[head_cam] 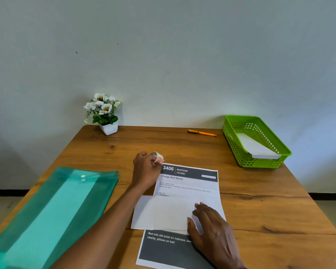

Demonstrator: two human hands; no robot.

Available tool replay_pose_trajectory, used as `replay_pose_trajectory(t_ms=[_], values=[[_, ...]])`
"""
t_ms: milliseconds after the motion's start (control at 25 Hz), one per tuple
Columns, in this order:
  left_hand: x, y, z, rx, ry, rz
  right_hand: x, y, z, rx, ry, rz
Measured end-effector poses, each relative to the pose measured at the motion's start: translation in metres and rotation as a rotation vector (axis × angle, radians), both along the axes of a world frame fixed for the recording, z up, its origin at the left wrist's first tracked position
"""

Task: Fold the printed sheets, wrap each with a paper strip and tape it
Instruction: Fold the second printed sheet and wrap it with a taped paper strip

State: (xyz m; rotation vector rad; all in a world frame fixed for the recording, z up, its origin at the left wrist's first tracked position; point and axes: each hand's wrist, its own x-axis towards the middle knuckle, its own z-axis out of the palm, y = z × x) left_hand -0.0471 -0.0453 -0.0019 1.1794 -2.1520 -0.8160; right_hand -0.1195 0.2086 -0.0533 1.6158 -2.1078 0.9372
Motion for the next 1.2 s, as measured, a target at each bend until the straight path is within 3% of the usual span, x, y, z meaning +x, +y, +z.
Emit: replay_pose_trajectory(t_ms=[160, 280, 520, 720, 1200], values=[[0.014, 0.059, -0.005, 0.233, 0.252, -0.109, 0.000, 0.002, 0.006, 0.001, -0.047, -0.007], [0.028, 0.090, -0.017, 0.190, 0.342, -0.210, 0.000, 0.003, 0.009, 0.009, -0.099, -0.009], [0.044, 0.116, -0.035, -0.125, 0.227, -0.399, -0.003, 0.004, 0.009, -0.006, -0.182, 0.021], [0.048, 0.123, -0.046, -0.325, 0.087, -0.495, -0.006, 0.001, 0.005, -0.013, -0.098, 0.047], [0.051, 0.126, -0.047, -0.355, -0.013, -0.547, -0.011, 0.000, -0.001, -0.080, -0.126, 0.008]])
